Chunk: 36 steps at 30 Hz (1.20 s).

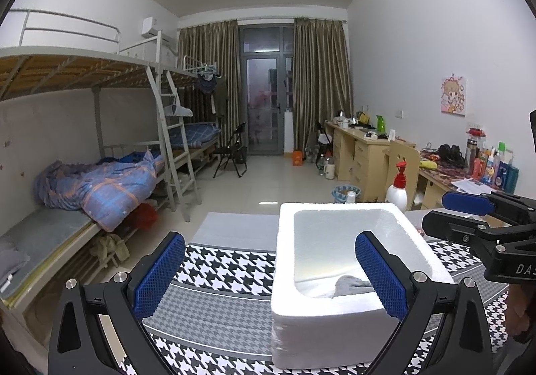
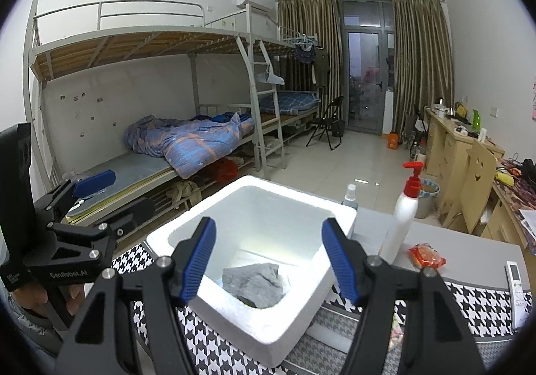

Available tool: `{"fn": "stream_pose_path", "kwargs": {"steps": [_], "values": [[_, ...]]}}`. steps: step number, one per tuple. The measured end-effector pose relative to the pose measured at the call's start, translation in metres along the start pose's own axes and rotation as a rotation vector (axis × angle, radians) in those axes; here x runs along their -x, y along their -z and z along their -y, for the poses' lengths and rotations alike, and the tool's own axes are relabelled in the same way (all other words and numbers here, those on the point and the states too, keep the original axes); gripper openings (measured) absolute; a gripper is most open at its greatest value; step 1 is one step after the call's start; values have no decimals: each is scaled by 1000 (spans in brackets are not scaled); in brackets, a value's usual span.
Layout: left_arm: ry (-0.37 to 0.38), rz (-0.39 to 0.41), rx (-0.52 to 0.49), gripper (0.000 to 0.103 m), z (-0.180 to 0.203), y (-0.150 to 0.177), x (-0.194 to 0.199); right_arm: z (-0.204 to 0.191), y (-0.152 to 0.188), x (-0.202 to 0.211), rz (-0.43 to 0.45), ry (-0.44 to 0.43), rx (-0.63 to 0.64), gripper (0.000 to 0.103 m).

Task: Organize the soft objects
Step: 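Withdraw both open tools from the box back over the table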

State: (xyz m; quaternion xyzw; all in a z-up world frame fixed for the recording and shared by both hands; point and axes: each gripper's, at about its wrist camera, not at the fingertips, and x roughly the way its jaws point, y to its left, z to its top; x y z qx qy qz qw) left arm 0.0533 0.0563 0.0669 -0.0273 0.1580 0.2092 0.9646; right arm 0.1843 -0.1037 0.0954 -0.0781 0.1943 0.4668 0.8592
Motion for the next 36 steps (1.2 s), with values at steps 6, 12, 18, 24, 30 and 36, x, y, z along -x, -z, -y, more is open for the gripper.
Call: {"fn": "stream_pose_path", "kwargs": {"steps": [6,12,18,24,30,36], "values": [[1,2,-11,102,5,-2,2,3,0,7,15,5,1,70],[18,2,-17,102,13,-1,6,7,6,12,14,14,-2,70],[31,6,-21,102,19,-1,9,13,9,19,26,16,-15,70],[45,8,-26,102,26,1,14,19,14,27,33,19,-27,71],[63,5,-27,102,32,4,18,23,17,34,48,22,-25,76],[75,3,-24,102,36,5,20,26,21,40,57,32,-18,77]]}}
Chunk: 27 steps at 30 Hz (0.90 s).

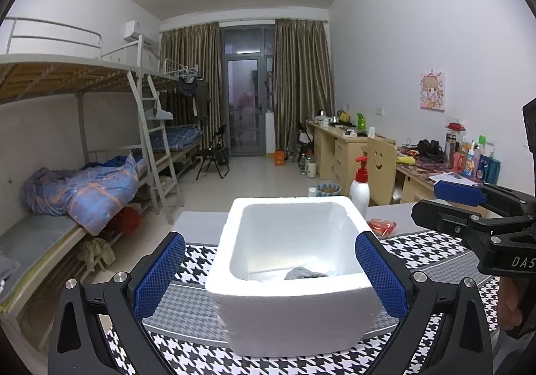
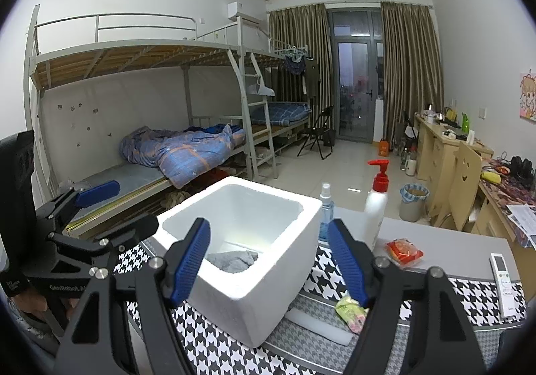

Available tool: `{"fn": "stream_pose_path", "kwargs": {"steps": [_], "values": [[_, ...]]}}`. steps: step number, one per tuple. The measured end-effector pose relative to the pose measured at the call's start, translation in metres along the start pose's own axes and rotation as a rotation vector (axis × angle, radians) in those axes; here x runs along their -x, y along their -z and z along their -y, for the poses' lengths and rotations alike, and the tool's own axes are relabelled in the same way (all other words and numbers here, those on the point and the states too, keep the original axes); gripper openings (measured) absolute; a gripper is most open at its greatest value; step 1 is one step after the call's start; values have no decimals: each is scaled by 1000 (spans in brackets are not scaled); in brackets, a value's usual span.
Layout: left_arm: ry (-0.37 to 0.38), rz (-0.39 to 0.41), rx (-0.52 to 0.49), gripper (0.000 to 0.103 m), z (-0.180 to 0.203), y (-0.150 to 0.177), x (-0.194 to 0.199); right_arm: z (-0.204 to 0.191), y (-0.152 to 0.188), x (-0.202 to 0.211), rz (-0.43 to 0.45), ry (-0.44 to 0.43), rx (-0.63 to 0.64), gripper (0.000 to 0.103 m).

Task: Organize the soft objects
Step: 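Withdraw both open tools from the box back over the table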

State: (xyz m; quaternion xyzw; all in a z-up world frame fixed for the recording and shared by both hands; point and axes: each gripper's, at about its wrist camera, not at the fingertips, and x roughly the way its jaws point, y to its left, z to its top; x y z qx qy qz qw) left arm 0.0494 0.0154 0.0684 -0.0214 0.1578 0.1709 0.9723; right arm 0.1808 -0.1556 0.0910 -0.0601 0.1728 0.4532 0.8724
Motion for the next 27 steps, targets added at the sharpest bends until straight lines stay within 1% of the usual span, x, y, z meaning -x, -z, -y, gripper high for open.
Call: {"fn": "stream_pose_path", "kwargs": {"steps": [1,2,4,8,11,19,27], "values": [[2,0,-1,102,2,0,0,1,0,0,2,9,-3,80],[4,-1,-3,102,2,0,0,2,1,1,4,19,-4,86],[11,0,-6,102,3,0,1,3,2,5,22,42,1,89],[22,0,-6,102,10,-1,2,7,2,11,34,43,-1,91],[33,3,-10,102,16,0,4,9,3,16,40,59,-3,93],[56,5,-20,102,30,-1,4,22,5,31,57,80,-26,93],[101,4,-40,102,48,-1,4,38,9,45,64,103,-67,93]]}}
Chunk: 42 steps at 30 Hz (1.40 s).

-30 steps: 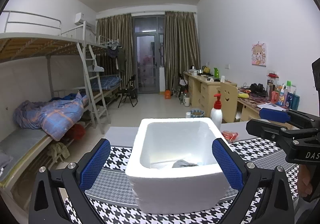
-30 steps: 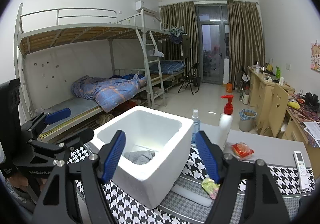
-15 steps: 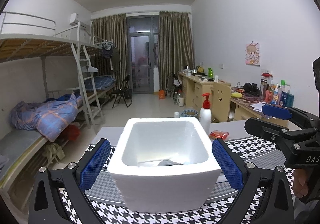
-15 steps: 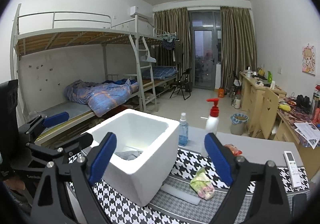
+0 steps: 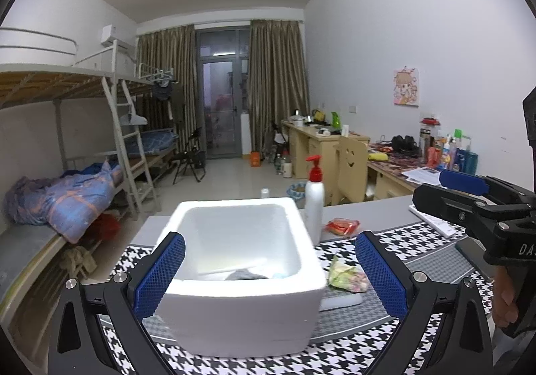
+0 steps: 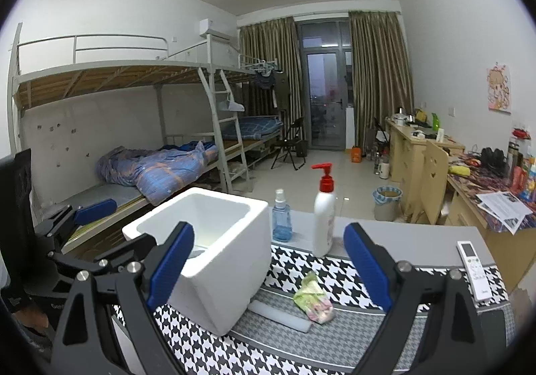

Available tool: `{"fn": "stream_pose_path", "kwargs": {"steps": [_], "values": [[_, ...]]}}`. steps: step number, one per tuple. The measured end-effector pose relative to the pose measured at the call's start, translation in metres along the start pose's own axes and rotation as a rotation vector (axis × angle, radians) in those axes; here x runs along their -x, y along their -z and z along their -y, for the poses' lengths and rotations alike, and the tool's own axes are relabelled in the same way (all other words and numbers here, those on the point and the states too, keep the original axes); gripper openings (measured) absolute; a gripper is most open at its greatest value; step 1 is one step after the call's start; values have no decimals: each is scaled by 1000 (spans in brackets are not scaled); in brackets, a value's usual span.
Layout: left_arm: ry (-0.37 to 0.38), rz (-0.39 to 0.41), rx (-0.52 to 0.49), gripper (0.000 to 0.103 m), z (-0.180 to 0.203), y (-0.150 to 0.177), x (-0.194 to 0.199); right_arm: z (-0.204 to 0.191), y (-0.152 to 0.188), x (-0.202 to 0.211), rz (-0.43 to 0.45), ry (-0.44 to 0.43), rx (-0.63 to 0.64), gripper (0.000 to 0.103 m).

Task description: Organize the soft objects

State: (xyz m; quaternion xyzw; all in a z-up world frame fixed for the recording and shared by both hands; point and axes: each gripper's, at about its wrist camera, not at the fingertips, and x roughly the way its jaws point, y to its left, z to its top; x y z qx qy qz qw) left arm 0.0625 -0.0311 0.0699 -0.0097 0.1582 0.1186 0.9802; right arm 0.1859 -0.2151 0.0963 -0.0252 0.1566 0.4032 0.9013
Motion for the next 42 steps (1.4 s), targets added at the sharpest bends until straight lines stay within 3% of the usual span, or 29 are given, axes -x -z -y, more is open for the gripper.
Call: {"fn": "stream_pose_path", "kwargs": {"steps": [42], "values": [[73,-45,-41,102,66,1,-17,67,15,28,-20,57,-31,93]]}}
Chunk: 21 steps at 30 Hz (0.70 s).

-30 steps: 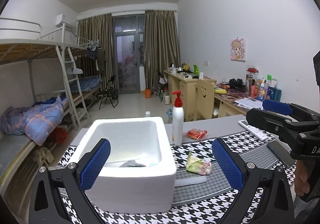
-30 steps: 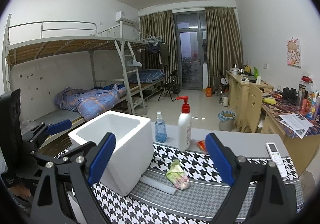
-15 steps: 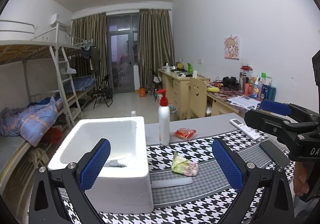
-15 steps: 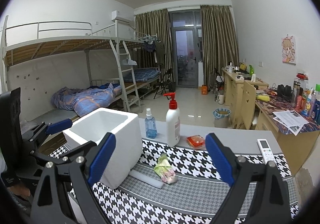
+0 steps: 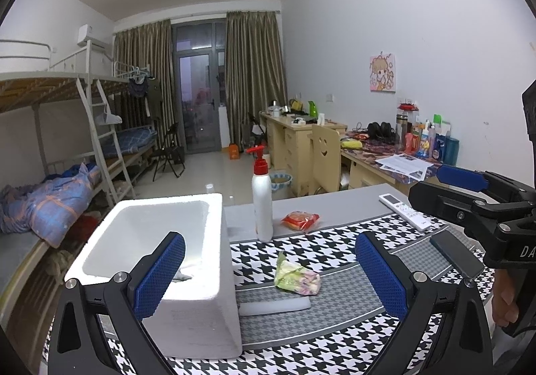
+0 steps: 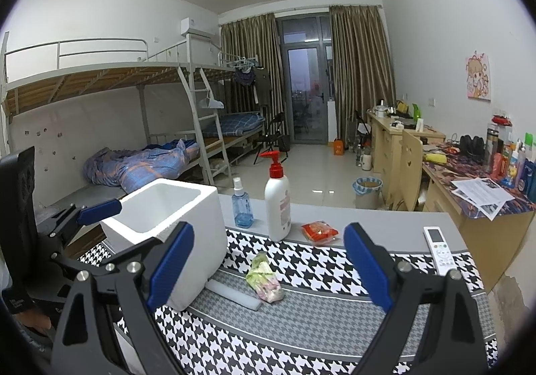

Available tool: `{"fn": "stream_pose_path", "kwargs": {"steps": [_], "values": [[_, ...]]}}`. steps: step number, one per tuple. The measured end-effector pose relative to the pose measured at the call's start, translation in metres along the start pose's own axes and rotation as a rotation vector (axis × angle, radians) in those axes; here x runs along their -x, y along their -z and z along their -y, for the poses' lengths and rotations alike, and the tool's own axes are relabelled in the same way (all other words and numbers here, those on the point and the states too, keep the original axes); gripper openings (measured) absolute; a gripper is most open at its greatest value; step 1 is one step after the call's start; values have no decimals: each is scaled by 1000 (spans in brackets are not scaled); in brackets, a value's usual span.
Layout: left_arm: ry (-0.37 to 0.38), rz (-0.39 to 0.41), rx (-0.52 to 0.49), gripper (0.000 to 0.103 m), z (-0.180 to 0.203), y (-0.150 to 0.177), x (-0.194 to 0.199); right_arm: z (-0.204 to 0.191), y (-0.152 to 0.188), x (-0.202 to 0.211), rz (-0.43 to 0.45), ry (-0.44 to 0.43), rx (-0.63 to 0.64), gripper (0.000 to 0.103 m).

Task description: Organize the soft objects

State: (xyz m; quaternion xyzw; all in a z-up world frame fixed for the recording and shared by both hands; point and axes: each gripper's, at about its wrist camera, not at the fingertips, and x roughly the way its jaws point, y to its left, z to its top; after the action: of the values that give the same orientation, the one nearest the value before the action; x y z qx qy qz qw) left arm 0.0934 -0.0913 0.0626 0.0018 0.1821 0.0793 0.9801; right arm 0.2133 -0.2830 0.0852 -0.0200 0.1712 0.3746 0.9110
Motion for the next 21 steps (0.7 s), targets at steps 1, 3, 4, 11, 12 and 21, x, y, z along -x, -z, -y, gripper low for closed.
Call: {"fn": "stream_pose_path", "kwargs": {"steps": [1,3,4,11,12,21], "values": [[-1,-3,-1,102,1,0,-1,2,0,-1,-2,-2,-3,93],[0,-8,-1,102,4,0,-4,3,0,-2,-8,-4,-4,93],[1,-10,-1,102,5,0,-5,4,0,-3,-9,-5,-3,93],[6,-30,6,102,12,4,-14,15,3,-9,-40,-14,-8,93],[5,-33,7,102,12,5,-14,17,3,-10,-44,-14,-7,93],[0,-61,14,102,20,9,-23,25,8,-17,-82,-17,0,93]]}}
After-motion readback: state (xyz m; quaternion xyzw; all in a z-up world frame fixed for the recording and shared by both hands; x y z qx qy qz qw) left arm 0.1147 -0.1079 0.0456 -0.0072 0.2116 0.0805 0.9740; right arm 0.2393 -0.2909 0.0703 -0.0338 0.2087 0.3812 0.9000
